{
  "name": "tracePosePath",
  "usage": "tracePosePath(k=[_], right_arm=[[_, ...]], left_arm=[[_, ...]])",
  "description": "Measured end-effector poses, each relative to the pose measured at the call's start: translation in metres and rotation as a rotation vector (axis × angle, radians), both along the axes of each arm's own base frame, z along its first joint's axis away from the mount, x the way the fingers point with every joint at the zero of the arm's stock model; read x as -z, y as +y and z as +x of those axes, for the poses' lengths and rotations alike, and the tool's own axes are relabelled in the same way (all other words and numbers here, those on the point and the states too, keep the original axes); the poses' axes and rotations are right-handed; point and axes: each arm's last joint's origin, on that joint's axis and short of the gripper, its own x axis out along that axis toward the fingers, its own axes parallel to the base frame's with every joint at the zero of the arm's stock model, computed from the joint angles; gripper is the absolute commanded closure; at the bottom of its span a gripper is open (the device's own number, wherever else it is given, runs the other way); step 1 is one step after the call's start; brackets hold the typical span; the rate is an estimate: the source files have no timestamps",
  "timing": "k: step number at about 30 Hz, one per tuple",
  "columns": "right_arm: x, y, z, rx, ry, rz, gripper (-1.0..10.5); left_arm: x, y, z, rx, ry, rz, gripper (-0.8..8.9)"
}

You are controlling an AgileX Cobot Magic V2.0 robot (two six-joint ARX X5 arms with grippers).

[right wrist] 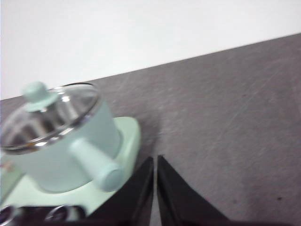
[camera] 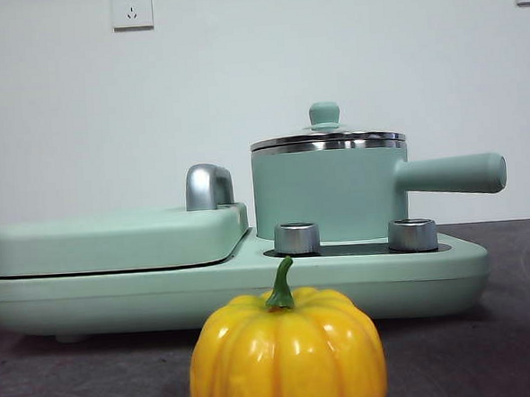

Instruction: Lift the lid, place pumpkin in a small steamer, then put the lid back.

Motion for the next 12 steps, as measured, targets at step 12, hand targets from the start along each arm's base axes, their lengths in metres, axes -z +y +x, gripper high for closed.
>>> tracePosePath(k=[12], right_arm=[[-0.094, 0.007, -0.011, -0.247, 0.227, 0.012, 9.4]], left_arm=[[-0.085, -0.019, 0.02, 0.222, 0.175, -0.012, 7.98]])
